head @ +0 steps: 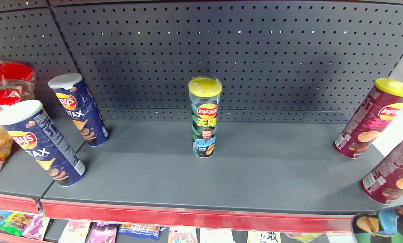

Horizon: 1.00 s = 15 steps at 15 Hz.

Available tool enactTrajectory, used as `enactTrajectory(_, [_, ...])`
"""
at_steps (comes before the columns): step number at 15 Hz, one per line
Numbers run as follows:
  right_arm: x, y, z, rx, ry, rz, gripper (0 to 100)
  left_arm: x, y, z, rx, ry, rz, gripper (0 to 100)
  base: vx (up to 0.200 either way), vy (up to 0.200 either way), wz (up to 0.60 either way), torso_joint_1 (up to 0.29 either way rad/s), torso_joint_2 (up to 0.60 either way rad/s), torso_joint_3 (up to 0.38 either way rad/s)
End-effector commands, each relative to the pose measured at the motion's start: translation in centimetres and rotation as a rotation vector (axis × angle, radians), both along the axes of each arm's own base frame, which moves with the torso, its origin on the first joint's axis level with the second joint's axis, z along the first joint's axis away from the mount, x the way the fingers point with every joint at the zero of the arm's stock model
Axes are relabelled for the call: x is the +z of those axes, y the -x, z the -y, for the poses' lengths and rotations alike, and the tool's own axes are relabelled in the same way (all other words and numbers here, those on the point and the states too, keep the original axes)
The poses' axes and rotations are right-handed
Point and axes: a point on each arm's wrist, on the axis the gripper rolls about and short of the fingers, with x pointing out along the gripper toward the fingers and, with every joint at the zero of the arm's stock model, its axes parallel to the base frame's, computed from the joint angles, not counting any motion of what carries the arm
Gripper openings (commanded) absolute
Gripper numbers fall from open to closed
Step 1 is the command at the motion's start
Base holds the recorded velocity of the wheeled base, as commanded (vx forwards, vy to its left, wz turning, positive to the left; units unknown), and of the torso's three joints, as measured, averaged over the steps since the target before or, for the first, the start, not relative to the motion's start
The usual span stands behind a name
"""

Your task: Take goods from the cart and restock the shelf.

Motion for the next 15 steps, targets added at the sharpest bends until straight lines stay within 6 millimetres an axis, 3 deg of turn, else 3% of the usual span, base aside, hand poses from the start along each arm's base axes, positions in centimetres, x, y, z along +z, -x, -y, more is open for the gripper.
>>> enactTrajectory(1, [0.0,-1.9,-1.1,0.067,0.024,-0.106,0,0.8,0.0,0.1,-0.041,0.002,0.006,100,0.0,0.0,0.0,0.0,0.0,0.0])
enactTrajectory(2, [0.0,-2.2,-1.2,0.074,0.031,-0.119,0,5.7,-0.5,0.2,-0.111,0.008,0.012,100,0.0,0.0,0.0,0.0,0.0,0.0])
enactTrajectory(3, [0.0,-2.5,-1.4,0.079,0.036,-0.13,0,11.1,-2.7,0.3,-0.138,0.022,-0.019,100,0.0,0.0,0.0,0.0,0.0,0.0])
enactTrajectory(4, [0.0,-2.8,-1.5,0.08,0.041,-0.146,0,15.1,-5.2,0.6,-0.21,0.025,-0.034,100,0.0,0.0,0.0,0.0,0.0,0.0])
enactTrajectory(5, [0.0,-3.0,-1.6,0.081,0.043,-0.151,0,16.2,-7.0,0.9,-0.282,0.008,-0.063,100,0.0,0.0,0.0,0.0,0.0,0.0])
enactTrajectory(6, [-0.1,-3.3,-1.7,0.084,0.049,-0.166,0,17.9,-11.2,2.3,-0.45,-0.066,-0.119,100,0.0,0.0,0.0,0.0,0.0,0.0])
enactTrajectory(7, [-0.1,-3.3,-1.8,0.087,0.051,-0.172,0,18.2,-14.2,3.5,-0.515,-0.076,-0.178,100,0.0,0.0,0.0,0.0,0.0,0.0])
enactTrajectory(11, [0.6,-3.6,-1.9,0.081,0.045,-0.158,0,16.0,-21.8,10.0,-0.764,-0.091,-0.257,100,0.0,0.0,0.0,0.0,0.0,0.0])
enactTrajectory(15, [1.1,-3.8,-2.0,0.072,0.043,-0.152,0,15.2,-26.8,14.8,-0.907,-0.091,-0.252,100,0.0,0.0,0.0,0.0,0.0,0.0])
